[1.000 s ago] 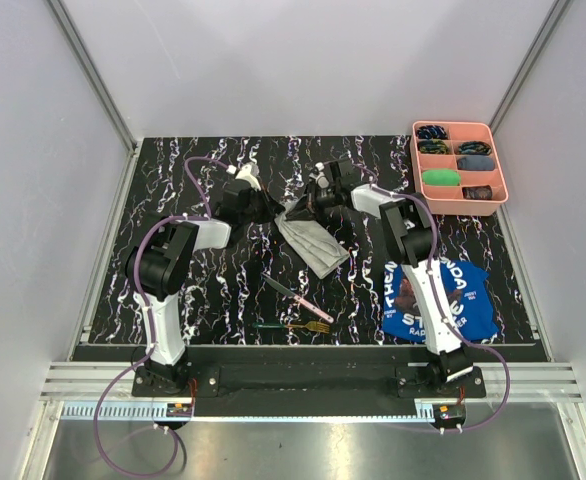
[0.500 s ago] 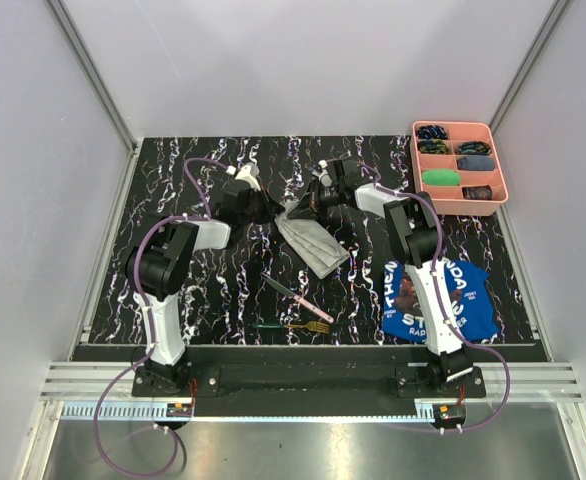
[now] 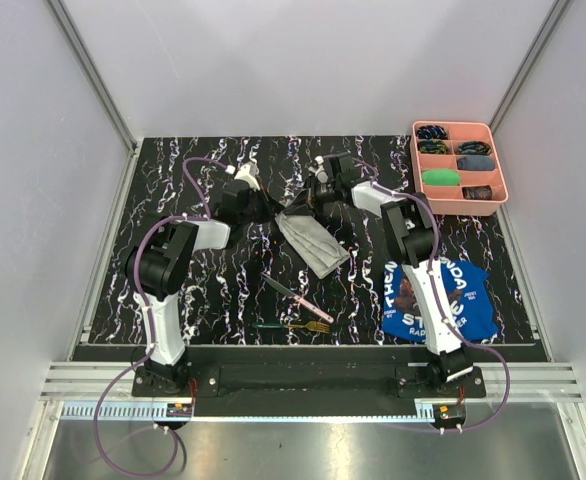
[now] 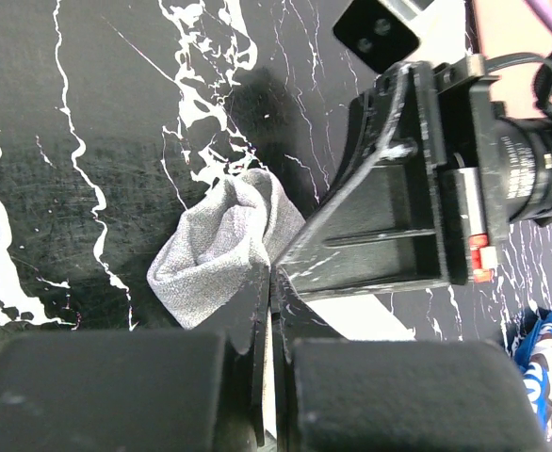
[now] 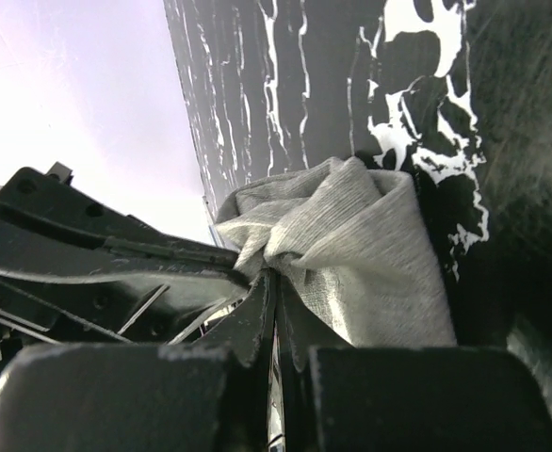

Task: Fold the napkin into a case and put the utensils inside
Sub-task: Grasp the top corner of the smaller rectangle folded napkin from the folded napkin.

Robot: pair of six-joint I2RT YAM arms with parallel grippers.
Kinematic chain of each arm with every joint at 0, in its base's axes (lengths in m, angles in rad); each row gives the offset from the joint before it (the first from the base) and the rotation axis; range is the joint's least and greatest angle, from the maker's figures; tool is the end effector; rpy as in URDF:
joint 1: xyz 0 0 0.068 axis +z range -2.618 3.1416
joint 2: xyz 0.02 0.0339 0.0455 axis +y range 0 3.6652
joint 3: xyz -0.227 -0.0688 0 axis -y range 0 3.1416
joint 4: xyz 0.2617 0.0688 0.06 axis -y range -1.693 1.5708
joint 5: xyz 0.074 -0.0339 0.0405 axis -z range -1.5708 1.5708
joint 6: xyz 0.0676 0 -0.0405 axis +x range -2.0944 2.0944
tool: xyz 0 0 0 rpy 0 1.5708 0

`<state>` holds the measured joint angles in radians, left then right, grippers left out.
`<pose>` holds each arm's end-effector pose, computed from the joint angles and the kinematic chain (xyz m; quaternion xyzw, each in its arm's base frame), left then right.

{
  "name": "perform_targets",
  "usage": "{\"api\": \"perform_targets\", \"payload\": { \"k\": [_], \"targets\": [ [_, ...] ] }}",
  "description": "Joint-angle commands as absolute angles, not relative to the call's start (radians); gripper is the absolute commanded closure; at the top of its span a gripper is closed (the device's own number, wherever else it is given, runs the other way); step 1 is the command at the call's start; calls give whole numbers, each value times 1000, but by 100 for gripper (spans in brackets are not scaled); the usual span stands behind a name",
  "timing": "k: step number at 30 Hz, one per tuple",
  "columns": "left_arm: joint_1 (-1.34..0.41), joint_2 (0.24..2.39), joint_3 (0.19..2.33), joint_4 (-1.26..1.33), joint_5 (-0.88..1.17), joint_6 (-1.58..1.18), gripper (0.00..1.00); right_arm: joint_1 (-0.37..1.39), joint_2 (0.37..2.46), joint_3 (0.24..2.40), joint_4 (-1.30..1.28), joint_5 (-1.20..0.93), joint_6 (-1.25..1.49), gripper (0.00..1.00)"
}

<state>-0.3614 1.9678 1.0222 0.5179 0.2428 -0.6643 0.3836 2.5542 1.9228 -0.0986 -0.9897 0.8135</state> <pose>0.4027 -0.1696 0.0879 -0.0612 0.8352 -0.3522 0.4179 0.4781 0.2539 0.0592 -0.0180 0.8263 0.5605 0.0524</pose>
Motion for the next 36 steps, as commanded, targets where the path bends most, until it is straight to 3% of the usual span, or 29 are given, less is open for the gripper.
{"api": "perform_targets", "payload": {
  "k": [1,8,13,15,24,29,36],
  "targets": [
    [-365,1944,1017,581,270,-669,100,413,2577,1967,-78,-1009,824,97],
    [-377,1963,1023,584,268,-673,100,443,2591,1985,-19,-1058,892,97],
    [-387,1962,977,620,241,-710,100,437,2600,1845,589,-1059,1414,94],
    [-388,1967,976,612,226,-722,100,439,2632,1847,688,-1040,1538,93],
    [-382,1976,976,572,196,-747,100,431,2588,1901,186,-1009,1171,86],
    [-371,1979,1008,514,199,-753,100,414,2550,1911,114,-1000,1079,76],
    [-362,1983,1040,445,218,-753,85,380,2487,1911,32,-997,989,73]
  ]
}}
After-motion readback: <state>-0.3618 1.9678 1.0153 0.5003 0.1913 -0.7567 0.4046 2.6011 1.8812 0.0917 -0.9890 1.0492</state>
